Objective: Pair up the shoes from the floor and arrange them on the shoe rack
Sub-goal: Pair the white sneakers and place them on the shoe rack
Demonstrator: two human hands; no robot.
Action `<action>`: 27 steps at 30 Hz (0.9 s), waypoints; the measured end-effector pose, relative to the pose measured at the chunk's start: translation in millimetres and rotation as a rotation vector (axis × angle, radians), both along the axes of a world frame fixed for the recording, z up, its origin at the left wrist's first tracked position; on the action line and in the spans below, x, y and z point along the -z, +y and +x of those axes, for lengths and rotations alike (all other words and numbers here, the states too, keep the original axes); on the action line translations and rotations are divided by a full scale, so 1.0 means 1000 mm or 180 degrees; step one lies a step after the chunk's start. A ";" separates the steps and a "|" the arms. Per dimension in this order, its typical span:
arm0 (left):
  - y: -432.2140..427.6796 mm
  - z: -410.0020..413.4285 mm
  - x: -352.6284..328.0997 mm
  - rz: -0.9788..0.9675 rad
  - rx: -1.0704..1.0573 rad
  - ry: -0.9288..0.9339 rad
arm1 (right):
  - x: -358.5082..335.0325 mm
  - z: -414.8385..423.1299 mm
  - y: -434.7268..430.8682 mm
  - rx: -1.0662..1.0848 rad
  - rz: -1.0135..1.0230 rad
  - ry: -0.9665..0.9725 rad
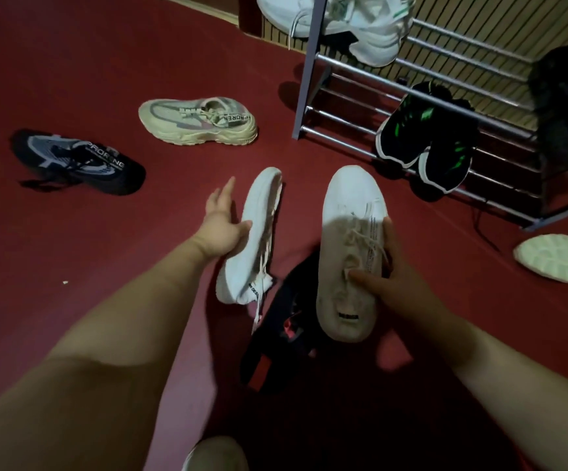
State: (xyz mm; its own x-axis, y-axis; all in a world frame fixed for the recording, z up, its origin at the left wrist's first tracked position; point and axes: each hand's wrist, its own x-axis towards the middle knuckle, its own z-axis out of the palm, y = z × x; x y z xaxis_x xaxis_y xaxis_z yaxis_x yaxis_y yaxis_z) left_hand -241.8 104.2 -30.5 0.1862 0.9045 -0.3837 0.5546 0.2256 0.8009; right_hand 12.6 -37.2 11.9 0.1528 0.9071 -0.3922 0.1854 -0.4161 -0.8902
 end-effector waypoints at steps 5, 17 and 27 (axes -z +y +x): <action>-0.001 -0.021 -0.004 0.0281 -0.0579 0.0192 | 0.010 -0.008 -0.003 -0.0076 -0.0049 0.0057; -0.049 -0.028 0.027 -0.0381 0.0156 0.1861 | 0.028 -0.018 0.032 -0.0503 0.0128 0.0283; -0.053 -0.022 0.031 0.0163 -0.0429 0.1249 | 0.027 0.001 0.024 -0.0173 0.0151 0.0239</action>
State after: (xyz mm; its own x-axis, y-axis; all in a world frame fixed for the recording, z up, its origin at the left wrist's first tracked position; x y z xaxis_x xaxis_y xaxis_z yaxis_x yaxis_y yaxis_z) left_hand -263.3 51.7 -61.1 -0.0865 0.9305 -0.3560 0.7882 0.2825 0.5468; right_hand 14.0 -13.1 -15.0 0.0747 0.9311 -0.3570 0.1385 -0.3642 -0.9209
